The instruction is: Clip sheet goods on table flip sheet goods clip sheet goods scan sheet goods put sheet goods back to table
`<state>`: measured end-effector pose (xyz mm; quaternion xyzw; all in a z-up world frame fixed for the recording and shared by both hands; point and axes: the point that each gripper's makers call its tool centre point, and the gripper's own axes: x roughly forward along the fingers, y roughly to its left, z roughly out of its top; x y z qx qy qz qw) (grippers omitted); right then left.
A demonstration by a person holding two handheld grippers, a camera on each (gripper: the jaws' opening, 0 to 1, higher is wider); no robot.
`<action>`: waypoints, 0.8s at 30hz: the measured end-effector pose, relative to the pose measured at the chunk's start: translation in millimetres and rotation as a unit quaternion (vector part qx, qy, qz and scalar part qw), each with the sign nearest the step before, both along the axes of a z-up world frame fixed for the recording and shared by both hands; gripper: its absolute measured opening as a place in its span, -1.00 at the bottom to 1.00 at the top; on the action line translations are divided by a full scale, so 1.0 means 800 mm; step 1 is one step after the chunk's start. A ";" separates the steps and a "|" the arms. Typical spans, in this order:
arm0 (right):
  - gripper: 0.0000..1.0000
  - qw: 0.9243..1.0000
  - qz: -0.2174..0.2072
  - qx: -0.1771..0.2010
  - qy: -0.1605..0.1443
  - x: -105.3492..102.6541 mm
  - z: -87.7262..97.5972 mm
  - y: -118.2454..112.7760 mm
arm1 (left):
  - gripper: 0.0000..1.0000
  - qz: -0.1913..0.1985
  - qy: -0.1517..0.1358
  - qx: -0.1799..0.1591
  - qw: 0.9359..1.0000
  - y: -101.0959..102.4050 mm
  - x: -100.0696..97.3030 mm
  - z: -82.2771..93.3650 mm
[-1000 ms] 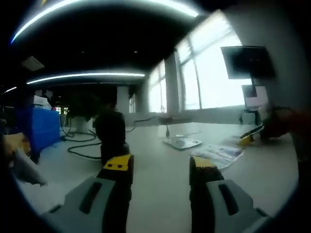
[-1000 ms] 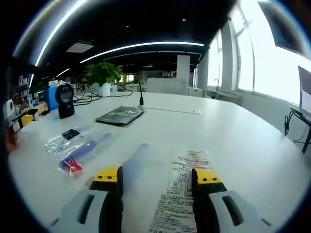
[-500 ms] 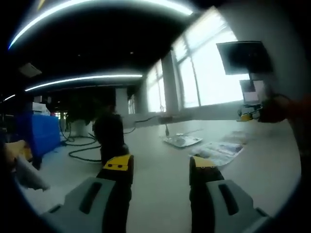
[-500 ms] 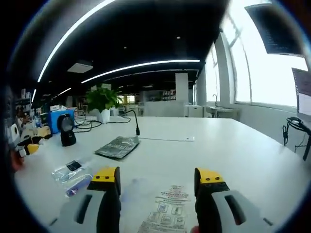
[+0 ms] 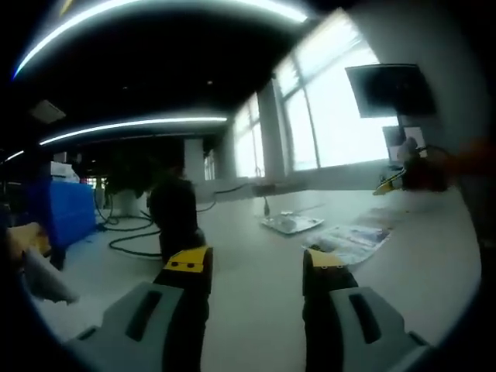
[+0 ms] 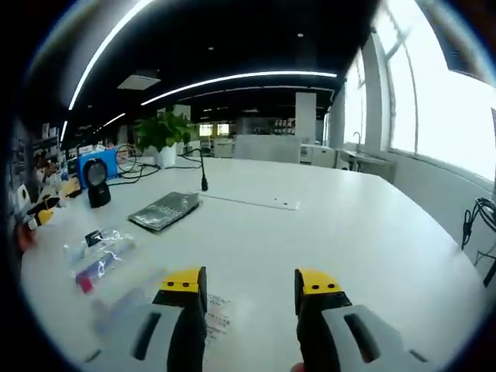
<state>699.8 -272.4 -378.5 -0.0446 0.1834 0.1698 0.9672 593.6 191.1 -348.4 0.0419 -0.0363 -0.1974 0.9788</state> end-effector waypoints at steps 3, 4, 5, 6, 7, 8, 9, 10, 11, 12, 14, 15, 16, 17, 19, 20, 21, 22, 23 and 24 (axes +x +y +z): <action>-0.28 0.999 0.018 -0.034 0.016 -0.002 -0.016 0.004 | -0.21 0.002 0.002 -0.001 1.000 0.001 0.002 -0.001; -0.31 0.998 0.024 -0.046 0.024 -0.003 -0.022 0.005 | -0.21 0.002 0.002 0.002 1.000 0.000 0.002 -0.002; -0.34 0.998 0.026 -0.052 0.028 -0.004 -0.026 0.007 | -0.21 0.001 0.002 0.007 1.000 -0.001 0.001 -0.002; -0.35 0.997 0.027 -0.058 0.034 -0.004 -0.031 0.007 | -0.21 0.002 0.001 0.012 1.000 -0.001 0.000 -0.002; -0.36 0.998 0.032 -0.052 0.035 -0.005 -0.030 0.010 | -0.21 0.001 -0.001 0.012 1.000 -0.002 0.000 -0.001; -0.34 0.998 0.031 -0.028 0.042 -0.005 -0.031 0.014 | -0.21 0.000 -0.002 0.011 1.000 -0.004 -0.001 -0.001; -0.35 0.998 0.028 -0.019 0.050 -0.005 -0.034 0.014 | -0.21 0.001 -0.002 0.011 1.000 -0.004 -0.001 -0.001; -0.37 0.998 0.032 -0.026 0.051 -0.004 -0.036 0.014 | -0.21 0.001 -0.001 0.011 1.000 -0.003 -0.001 -0.001; -0.39 0.997 0.038 -0.039 0.063 -0.006 -0.043 0.013 | -0.21 0.002 -0.001 0.011 1.000 -0.003 -0.001 -0.001; -0.42 0.995 0.041 -0.054 0.078 -0.009 -0.051 0.011 | -0.21 0.003 0.000 0.011 1.000 -0.003 -0.001 -0.001; -0.49 0.994 0.045 -0.052 0.081 -0.008 -0.054 0.015 | -0.21 0.002 0.000 0.014 1.000 -0.004 -0.002 -0.002; -0.53 0.994 0.047 -0.048 0.087 -0.008 -0.056 0.016 | -0.21 0.001 -0.001 0.015 1.000 -0.004 -0.002 -0.001; -0.58 0.994 0.048 -0.037 0.096 -0.009 -0.058 0.019 | -0.21 0.000 -0.001 0.016 1.000 -0.005 -0.002 -0.001; -0.58 0.994 0.050 -0.036 0.094 -0.008 -0.057 0.019 | -0.21 0.000 0.000 0.017 1.000 -0.005 -0.002 -0.002; -0.59 0.992 0.057 -0.038 0.103 -0.008 -0.057 0.022 | -0.21 0.000 -0.001 0.018 1.000 -0.006 -0.002 -0.002; -0.61 0.991 0.061 -0.036 0.112 -0.008 -0.058 0.023 | -0.22 0.001 0.000 0.021 1.000 -0.005 -0.002 -0.003; -0.62 0.990 0.065 -0.040 0.117 -0.008 -0.059 0.023 | -0.22 0.001 0.000 0.023 1.000 -0.006 -0.002 -0.003; -0.65 0.989 0.067 -0.039 0.128 -0.009 -0.059 0.024 | -0.22 0.001 0.000 0.025 1.000 -0.007 -0.002 -0.004; -0.71 0.988 0.065 -0.043 0.133 -0.008 -0.059 0.023 | -0.22 0.001 0.001 0.028 1.000 -0.007 -0.001 -0.005; -0.76 0.988 0.067 -0.046 0.135 -0.009 -0.060 0.023 | -0.22 -0.001 0.001 0.030 1.000 -0.008 -0.001 -0.005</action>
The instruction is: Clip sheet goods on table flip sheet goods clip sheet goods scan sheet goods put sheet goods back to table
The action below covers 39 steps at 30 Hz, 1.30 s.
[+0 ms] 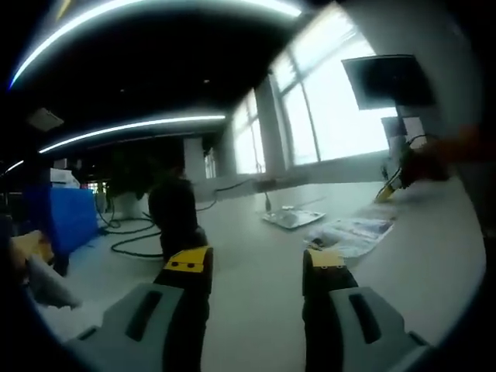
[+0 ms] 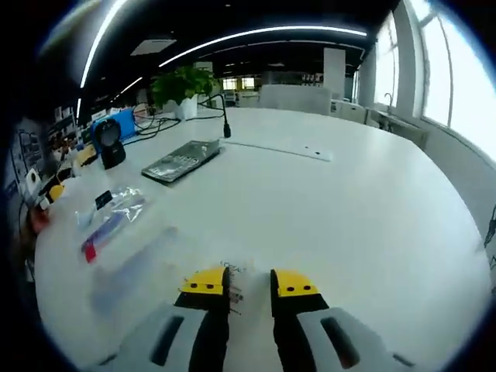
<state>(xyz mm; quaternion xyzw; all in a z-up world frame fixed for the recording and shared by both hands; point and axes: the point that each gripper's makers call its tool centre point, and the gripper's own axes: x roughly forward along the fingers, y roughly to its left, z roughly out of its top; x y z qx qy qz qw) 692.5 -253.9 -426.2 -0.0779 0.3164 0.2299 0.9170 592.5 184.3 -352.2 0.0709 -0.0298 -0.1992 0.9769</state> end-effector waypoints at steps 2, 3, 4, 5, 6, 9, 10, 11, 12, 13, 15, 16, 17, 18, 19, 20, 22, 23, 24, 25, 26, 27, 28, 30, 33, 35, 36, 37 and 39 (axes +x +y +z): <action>-0.97 1.000 0.002 0.008 0.011 -0.003 -0.001 0.002 | -0.22 -0.004 0.003 -0.001 1.000 -0.002 0.000 -0.001; -0.97 1.000 0.002 0.010 0.010 -0.003 -0.002 0.002 | -0.22 -0.003 0.003 -0.002 1.000 -0.001 0.000 -0.001; -0.98 1.000 0.000 0.016 0.014 -0.003 -0.002 0.001 | -0.22 -0.005 -0.001 -0.005 1.000 -0.002 0.000 0.002; -0.99 1.000 0.005 0.015 0.014 -0.004 -0.002 0.002 | -0.22 -0.004 -0.001 -0.011 1.000 -0.002 0.000 0.003; -0.99 1.000 0.008 0.016 0.014 -0.004 -0.002 0.002 | -0.22 -0.002 0.000 -0.017 1.000 0.001 0.002 0.004; -1.00 1.000 0.012 0.020 0.021 -0.004 -0.001 0.002 | -0.22 0.007 0.002 -0.032 0.999 0.007 0.005 0.005; -1.00 0.999 0.014 0.017 0.023 -0.004 -0.001 0.002 | -0.22 0.007 0.005 -0.033 0.999 0.007 0.006 0.004; -1.00 0.999 0.015 0.015 0.024 -0.004 -0.001 0.003 | -0.22 0.007 0.006 -0.030 0.999 0.005 0.006 0.003; -1.00 1.000 0.016 0.013 0.024 -0.004 -0.001 0.003 | -0.22 0.004 0.008 -0.026 1.000 0.003 0.007 0.001; -1.00 1.000 0.020 0.010 0.022 -0.005 -0.001 0.003 | -0.22 0.002 0.011 -0.019 1.000 0.001 0.006 -0.001; -1.00 0.999 0.003 0.031 0.029 -0.006 -0.001 0.002 | -0.22 -0.003 0.005 -0.015 1.000 -0.002 0.004 0.000; -1.00 0.999 0.011 0.023 0.027 -0.006 -0.001 0.002 | -0.22 -0.004 0.007 -0.014 1.000 -0.002 0.004 -0.001; -1.00 0.999 0.010 0.024 0.026 -0.006 -0.001 0.002 | -0.22 -0.004 0.009 -0.012 1.000 -0.002 0.005 -0.002; -1.00 0.999 0.008 0.025 0.024 -0.007 -0.001 0.002 | -0.22 -0.007 0.008 -0.013 1.000 -0.002 0.004 -0.002; -1.00 0.999 0.009 0.022 0.020 -0.006 0.000 0.002 | -0.22 -0.011 0.005 -0.014 1.000 -0.004 0.003 -0.001; -1.00 0.999 -0.003 0.036 0.022 -0.006 0.000 0.002 | -0.22 -0.014 0.006 -0.011 1.000 -0.004 0.002 -0.002; -1.00 0.999 0.000 0.034 0.020 -0.006 0.000 0.003 | -0.22 -0.019 0.007 -0.008 1.000 -0.007 0.002 -0.003; -1.00 0.999 -0.006 0.037 0.022 -0.006 0.000 0.001 | -0.22 -0.019 0.006 -0.004 1.000 -0.008 0.001 -0.003; -1.00 0.999 -0.007 0.036 0.023 -0.006 0.001 0.002 | -0.22 -0.021 0.008 -0.001 1.000 -0.010 0.001 -0.005; -1.00 0.999 -0.008 0.034 0.022 -0.008 0.001 0.003 | -0.22 -0.026 0.008 0.002 1.000 -0.012 0.000 -0.005; -1.00 0.999 -0.011 0.032 0.023 -0.009 0.002 0.002 | -0.22 -0.030 0.008 0.005 1.000 -0.015 -0.002 -0.006; -1.00 0.999 -0.019 0.033 0.027 -0.011 0.002 0.001 | -0.22 -0.028 0.008 0.011 0.999 -0.016 -0.003 -0.007; -1.00 0.999 -0.017 0.037 0.023 -0.015 0.006 0.002 | -0.22 -0.031 0.006 0.012 0.999 -0.017 -0.004 -0.006; -1.00 0.997 -0.021 0.067 -0.012 -0.012 0.027 0.008 | -0.22 -0.033 0.003 0.008 0.999 -0.016 -0.005 -0.003; -1.00 0.996 -0.037 0.081 -0.029 -0.018 0.047 0.004 | -0.22 -0.029 0.004 -0.007 1.000 -0.010 -0.003 -0.001; -1.00 0.993 -0.045 0.097 -0.042 -0.021 0.060 0.006 | -0.22 -0.025 0.005 -0.013 1.000 -0.007 -0.003 0.000; -1.00 0.993 -0.043 0.104 -0.047 -0.025 0.066 0.010 | -0.22 -0.025 0.005 -0.014 1.000 -0.007 -0.003 0.000; -1.00 0.992 -0.044 0.108 -0.053 -0.027 0.071 0.013 | -0.23 -0.024 0.004 -0.015 1.000 -0.007 -0.002 0.000; -1.00 0.991 -0.043 0.110 -0.056 -0.030 0.077 0.015 | -0.23 -0.016 0.001 -0.012 1.000 -0.004 -0.001 0.001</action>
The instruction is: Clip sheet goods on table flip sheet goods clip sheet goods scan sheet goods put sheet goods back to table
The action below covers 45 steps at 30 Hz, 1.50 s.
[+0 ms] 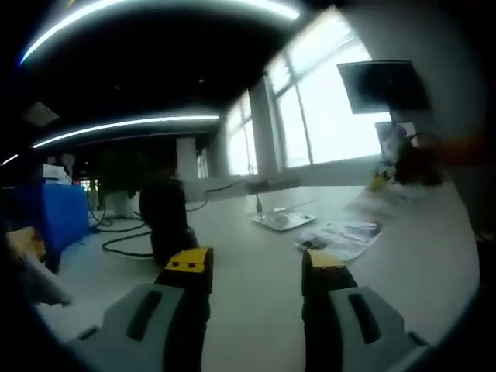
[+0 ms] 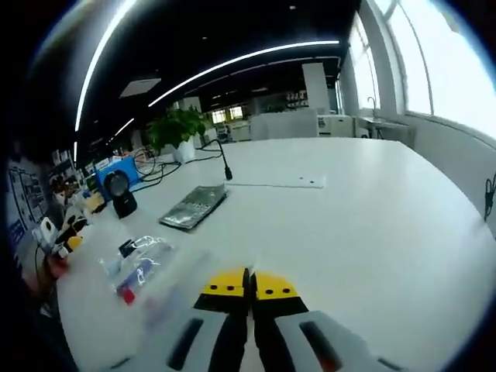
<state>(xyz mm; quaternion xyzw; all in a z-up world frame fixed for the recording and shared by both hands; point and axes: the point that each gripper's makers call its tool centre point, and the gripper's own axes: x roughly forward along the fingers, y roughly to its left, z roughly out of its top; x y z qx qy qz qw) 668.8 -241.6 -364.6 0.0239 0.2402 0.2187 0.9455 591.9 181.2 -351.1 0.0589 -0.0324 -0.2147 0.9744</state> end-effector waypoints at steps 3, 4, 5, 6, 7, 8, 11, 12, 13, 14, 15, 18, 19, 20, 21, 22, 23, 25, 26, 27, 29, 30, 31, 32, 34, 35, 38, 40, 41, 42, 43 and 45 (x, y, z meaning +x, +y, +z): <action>-1.00 1.000 0.000 0.005 -0.015 -0.005 0.016 0.005 | -0.23 0.005 -0.003 -0.005 1.000 0.003 0.001 0.003; -1.00 1.000 0.000 0.009 -0.021 -0.006 0.022 0.008 | -0.23 0.007 -0.004 -0.006 1.000 0.005 0.001 0.003; -1.00 1.000 0.003 0.010 -0.028 -0.005 0.027 0.009 | -0.23 0.008 -0.003 -0.007 1.000 0.006 0.001 0.003; -1.00 0.999 0.003 0.010 -0.038 -0.004 0.033 0.009 | -0.23 0.009 -0.004 -0.008 1.000 0.006 0.001 0.003; -1.00 0.999 0.000 0.012 -0.044 -0.004 0.038 0.010 | -0.23 0.008 -0.004 -0.009 1.000 0.005 0.000 0.004; -1.00 0.999 -0.006 0.019 -0.047 -0.003 0.043 0.010 | -0.23 0.007 -0.005 -0.009 1.000 0.005 -0.001 0.004; -1.00 0.997 -0.016 0.045 -0.065 -0.005 0.061 0.013 | -0.23 0.006 -0.006 -0.008 1.000 0.005 -0.001 0.005; -1.00 0.996 -0.016 0.047 -0.068 -0.006 0.065 0.014 | -0.23 0.006 -0.005 -0.008 1.000 0.005 -0.001 0.004; -1.00 0.996 -0.014 0.049 -0.074 -0.007 0.071 0.017 | -0.23 0.005 -0.005 -0.009 1.000 0.005 -0.001 0.005; -1.00 0.995 -0.014 0.057 -0.083 -0.008 0.079 0.020 | -0.23 0.004 -0.006 -0.010 1.000 0.004 -0.002 0.005; -1.00 0.993 -0.018 0.070 -0.090 -0.008 0.087 0.024 | -0.23 0.003 -0.007 -0.011 1.000 0.002 -0.003 0.006; -1.00 0.991 -0.019 0.076 -0.111 -0.012 0.105 0.035 | -0.23 0.001 -0.008 -0.006 1.000 0.000 -0.004 0.006; -1.00 0.990 -0.017 0.073 -0.118 -0.014 0.109 0.039 | -0.23 0.001 -0.008 -0.005 1.000 0.000 -0.004 0.006; -1.00 0.989 -0.017 0.075 -0.124 -0.016 0.113 0.042 | -0.23 0.001 -0.008 -0.003 1.000 -0.001 -0.004 0.006; -1.00 0.989 -0.017 0.076 -0.128 -0.014 0.116 0.039 | -0.23 0.001 -0.009 -0.002 1.000 -0.001 -0.005 0.006; -1.00 0.988 -0.018 0.075 -0.131 -0.014 0.118 0.039 | -0.23 0.001 -0.009 -0.002 1.000 -0.001 -0.005 0.006; -1.00 0.988 -0.019 0.074 -0.137 -0.015 0.121 0.039 | -0.23 0.000 -0.008 -0.001 1.000 -0.001 -0.005 0.005; -1.00 0.986 -0.019 0.076 -0.147 -0.017 0.129 0.041 | -0.23 -0.001 -0.009 0.001 1.000 -0.002 -0.005 0.005; -1.00 0.985 -0.019 0.077 -0.156 -0.018 0.134 0.042 | -0.23 -0.002 -0.009 0.001 1.000 -0.003 -0.006 0.005; -1.00 0.981 -0.016 0.078 -0.177 -0.018 0.142 0.044 | -0.23 -0.002 -0.009 0.002 1.000 -0.004 -0.007 0.006; -1.00 0.979 -0.015 0.075 -0.191 -0.022 0.146 0.048 | -0.23 -0.001 -0.009 0.002 1.000 -0.004 -0.007 0.006; -1.00 0.977 -0.015 0.074 -0.198 -0.023 0.148 0.050 | -0.23 -0.001 -0.009 0.001 1.000 -0.004 -0.007 0.006; -1.00 0.977 -0.017 0.075 -0.199 -0.024 0.149 0.052 | -0.23 -0.001 -0.009 0.000 1.000 -0.004 -0.007 0.006; -1.00 0.976 -0.016 0.076 -0.202 -0.024 0.151 0.054 | -0.23 0.000 -0.009 0.000 1.000 -0.004 -0.008 0.006; -1.00 0.974 -0.017 0.075 -0.212 -0.024 0.157 0.059 | -0.23 0.000 -0.010 0.000 1.000 -0.004 -0.008 0.007; -1.00 0.973 -0.017 0.075 -0.218 -0.023 0.161 0.060 | -0.23 0.001 -0.010 0.000 1.000 -0.003 -0.008 0.007; -1.00 0.971 -0.016 0.072 -0.229 -0.023 0.170 0.068 | -0.23 0.000 -0.010 -0.002 1.000 -0.005 -0.009 0.008; -1.00 0.968 -0.019 0.074 -0.237 -0.021 0.178 0.072 | -0.23 -0.001 -0.009 -0.002 1.000 -0.006 -0.009 0.007; -1.00 0.967 -0.020 0.079 -0.241 -0.020 0.182 0.074 | -0.23 -0.002 -0.009 -0.001 1.000 -0.006 -0.009 0.007; -1.00 0.966 -0.022 0.082 -0.246 -0.019 0.185 0.076 | -0.23 -0.003 -0.009 -0.001 1.000 -0.007 -0.009 0.007; -1.00 0.964 -0.022 0.084 -0.250 -0.018 0.189 0.079 | -0.23 -0.003 -0.009 -0.001 1.000 -0.007 -0.009 0.007; -1.00 0.960 -0.027 0.098 -0.260 -0.016 0.197 0.085 | -0.23 -0.002 -0.009 -0.003 1.000 -0.007 -0.009 0.008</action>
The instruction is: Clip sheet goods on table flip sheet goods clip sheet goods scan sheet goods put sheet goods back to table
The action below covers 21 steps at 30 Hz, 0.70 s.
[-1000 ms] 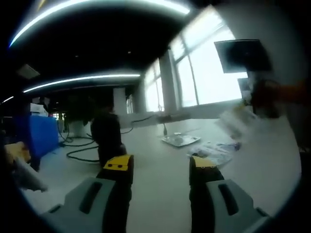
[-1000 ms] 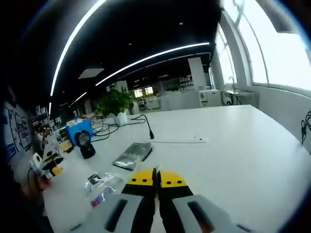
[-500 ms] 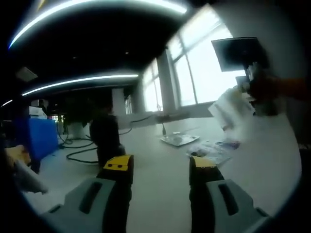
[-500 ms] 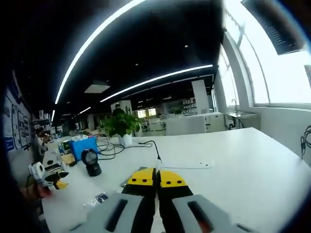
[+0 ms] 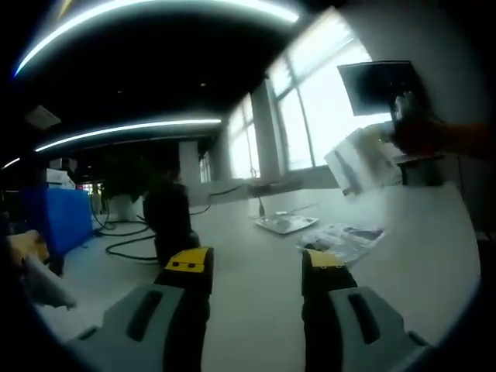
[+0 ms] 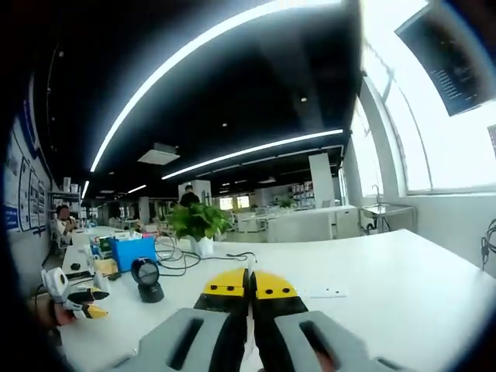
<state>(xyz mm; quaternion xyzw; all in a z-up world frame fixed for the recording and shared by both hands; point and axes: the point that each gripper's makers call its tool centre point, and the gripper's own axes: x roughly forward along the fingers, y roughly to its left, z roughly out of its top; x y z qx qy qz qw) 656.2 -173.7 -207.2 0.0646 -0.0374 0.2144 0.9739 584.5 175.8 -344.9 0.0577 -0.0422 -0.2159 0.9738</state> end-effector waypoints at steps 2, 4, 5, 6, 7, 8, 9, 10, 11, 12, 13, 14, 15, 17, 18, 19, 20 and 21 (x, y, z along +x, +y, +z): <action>-1.00 0.999 -0.004 0.048 0.000 0.004 0.007 0.001 | -0.23 0.001 0.000 -0.001 1.000 0.001 0.000 0.000; -1.00 0.998 0.000 0.067 0.006 0.008 0.009 0.005 | -0.23 0.001 0.001 -0.002 1.000 0.002 0.001 0.000; -1.00 0.997 -0.003 0.071 0.006 0.011 0.010 0.006 | -0.23 0.001 0.002 -0.002 1.000 0.002 0.001 -0.001; -1.00 0.997 -0.002 0.073 0.007 0.013 0.011 0.009 | -0.23 0.001 0.002 -0.001 1.000 0.002 0.001 -0.001; -1.00 0.997 -0.002 0.075 0.005 0.014 0.013 0.011 | -0.23 0.001 0.002 -0.001 1.000 0.002 0.001 -0.001; -1.00 0.997 -0.002 0.076 0.004 0.017 0.014 0.013 | -0.23 0.001 0.002 -0.001 1.000 0.003 0.001 -0.001; -1.00 0.997 -0.005 0.076 0.003 0.019 0.015 0.015 | -0.23 0.001 0.002 -0.002 1.000 0.003 0.001 -0.001; -1.00 0.997 -0.006 0.076 0.003 0.021 0.016 0.018 | -0.23 0.002 0.003 -0.002 1.000 0.004 0.001 -0.002; -1.00 0.997 -0.006 0.074 0.003 0.023 0.016 0.021 | -0.23 0.002 0.003 -0.003 1.000 0.005 0.002 -0.002; -1.00 0.997 -0.006 0.073 0.003 0.024 0.016 0.024 | -0.23 0.002 0.003 -0.004 1.000 0.005 0.002 -0.002; -1.00 0.997 -0.005 0.073 0.004 0.025 0.015 0.029 | -0.23 0.003 0.002 -0.004 1.000 0.006 0.002 -0.001; -1.00 0.997 -0.003 0.083 0.009 0.028 0.014 0.032 | -0.23 0.004 0.000 -0.004 1.000 0.007 0.001 0.000; -1.00 0.995 -0.003 0.099 0.012 0.032 0.013 0.033 | -0.23 0.004 0.001 -0.005 1.000 0.008 0.002 0.000; -1.00 0.994 0.002 0.107 0.001 0.035 0.016 0.041 | -0.23 0.004 0.001 -0.005 1.000 0.008 0.002 -0.001; -1.00 0.994 0.004 0.109 -0.001 0.036 0.018 0.046 | -0.23 0.004 0.001 -0.006 1.000 0.008 0.002 -0.001; -1.00 0.993 0.004 0.115 -0.003 0.037 0.021 0.050 | -0.23 0.004 0.001 -0.006 1.000 0.009 0.002 -0.001; -1.00 0.993 0.003 0.119 -0.006 0.039 0.024 0.052 | -0.23 0.004 0.001 -0.007 1.000 0.009 0.002 -0.001; -1.00 0.992 0.001 0.127 -0.009 0.040 0.027 0.055 | -0.23 0.004 0.002 -0.007 1.000 0.009 0.002 -0.001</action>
